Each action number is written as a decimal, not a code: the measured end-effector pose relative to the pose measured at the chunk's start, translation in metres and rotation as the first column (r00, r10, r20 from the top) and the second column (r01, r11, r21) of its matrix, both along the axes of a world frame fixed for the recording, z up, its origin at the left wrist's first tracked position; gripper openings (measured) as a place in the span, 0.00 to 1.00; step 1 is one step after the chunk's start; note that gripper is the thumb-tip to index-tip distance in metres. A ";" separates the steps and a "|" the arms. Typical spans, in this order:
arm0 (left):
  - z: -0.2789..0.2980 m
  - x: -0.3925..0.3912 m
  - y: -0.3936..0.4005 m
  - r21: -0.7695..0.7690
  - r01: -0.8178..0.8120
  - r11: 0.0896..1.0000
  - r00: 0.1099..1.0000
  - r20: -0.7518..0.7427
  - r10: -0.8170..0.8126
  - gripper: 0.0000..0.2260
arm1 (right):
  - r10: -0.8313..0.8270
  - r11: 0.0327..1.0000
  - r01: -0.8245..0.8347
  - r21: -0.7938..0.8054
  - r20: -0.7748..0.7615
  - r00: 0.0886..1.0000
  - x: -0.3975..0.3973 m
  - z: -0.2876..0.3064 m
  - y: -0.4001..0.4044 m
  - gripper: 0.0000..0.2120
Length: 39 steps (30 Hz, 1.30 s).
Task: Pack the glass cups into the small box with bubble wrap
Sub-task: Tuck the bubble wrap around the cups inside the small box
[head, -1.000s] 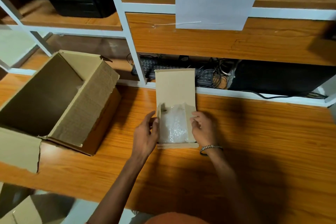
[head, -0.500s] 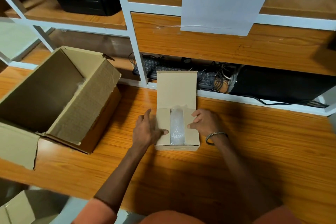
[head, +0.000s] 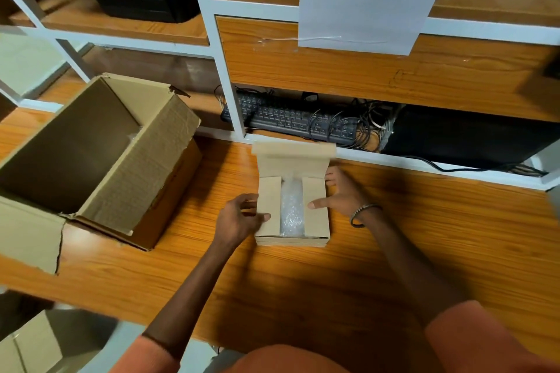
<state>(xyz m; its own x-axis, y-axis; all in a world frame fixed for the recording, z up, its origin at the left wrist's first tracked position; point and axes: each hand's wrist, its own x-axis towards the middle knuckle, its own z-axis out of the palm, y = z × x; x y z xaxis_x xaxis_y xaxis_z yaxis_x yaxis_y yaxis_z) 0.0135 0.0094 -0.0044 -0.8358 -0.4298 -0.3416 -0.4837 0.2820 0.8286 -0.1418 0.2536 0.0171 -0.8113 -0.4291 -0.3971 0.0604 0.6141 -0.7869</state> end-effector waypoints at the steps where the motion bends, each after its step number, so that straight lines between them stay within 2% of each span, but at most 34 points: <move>1: -0.001 0.004 -0.001 0.114 -0.029 0.993 0.999 -0.018 0.031 0.24 | 0.002 1.000 -0.002 -0.005 -0.011 1.000 0.002 -0.003 0.002 0.42; 4: 0.005 0.014 -0.003 0.346 -0.148 0.926 0.979 -0.081 0.187 0.13 | -0.030 0.999 0.030 -0.034 -0.014 0.999 0.010 -0.007 0.006 0.41; 6: 0.021 0.018 0.000 0.361 -0.192 0.912 0.958 -0.134 0.254 0.08 | -0.041 0.999 0.041 -0.024 -0.019 0.999 0.015 -0.006 0.008 0.43; 8: 0.042 0.019 0.003 0.321 -0.171 0.931 0.945 -0.213 0.247 0.14 | -0.037 0.999 0.036 -0.021 -0.033 0.999 0.017 -0.007 0.010 0.43; 10: 0.061 0.018 0.003 0.200 -0.099 0.975 0.932 -0.324 0.161 0.20 | -0.028 0.999 0.027 -0.021 -0.047 0.999 0.018 -0.006 0.010 0.42; 12: 0.073 0.015 0.003 0.002 -0.003 1.000 0.917 -0.399 0.003 0.26 | -0.015 1.000 0.014 -0.020 -0.067 0.998 0.019 -0.005 0.011 0.41; 14: 0.078 0.011 0.003 -0.162 0.050 0.985 0.893 -0.435 -0.117 0.26 | 0.001 1.000 -0.002 -0.008 -0.090 0.996 0.019 -0.005 0.011 0.39; 16: 0.080 0.007 0.006 -0.232 0.089 0.969 0.864 -0.465 -0.191 0.24 | 0.013 1.000 -0.013 0.004 -0.111 0.994 0.020 -0.004 0.012 0.37; 23: 0.067 0.022 0.015 -0.479 0.044 0.877 0.851 -0.441 -0.284 0.17 | 0.044 0.998 -0.036 0.050 -0.183 0.982 0.026 0.000 0.020 0.41; 26: 0.063 0.026 0.015 -0.595 0.101 0.798 0.859 -0.352 -0.371 0.17 | 0.096 0.994 -0.086 0.072 -0.163 0.982 0.026 0.005 0.025 0.42; 30: 0.058 0.029 0.014 -0.667 0.108 0.737 0.865 -0.303 -0.401 0.17 | 0.184 0.982 -0.173 0.071 -0.199 0.963 0.019 0.006 0.041 0.44; 33: 0.055 0.028 0.015 -0.657 0.091 0.748 0.865 -0.320 -0.387 0.16 | 0.288 0.958 -0.277 0.079 -0.189 0.939 0.016 0.015 0.054 0.50; 36: 0.051 0.026 0.015 -0.642 0.087 0.762 0.870 -0.323 -0.372 0.15 | 0.411 0.908 -0.376 0.184 -0.221 0.884 0.024 0.034 0.057 0.58; 39: 0.047 0.028 0.017 -0.670 0.095 0.736 0.850 -0.330 -0.410 0.15 | 0.399 0.917 -0.358 0.178 -0.333 0.855 0.033 0.046 0.051 0.52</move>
<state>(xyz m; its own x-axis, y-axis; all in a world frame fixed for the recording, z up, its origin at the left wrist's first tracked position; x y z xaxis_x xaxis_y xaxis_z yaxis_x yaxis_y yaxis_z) 0.0412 0.0263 0.0431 -0.9282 -0.1573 0.3371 0.0450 0.8521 0.5215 -0.1086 0.3042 0.0627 -0.6889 -0.7036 -0.1743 -0.4639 0.6128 -0.6397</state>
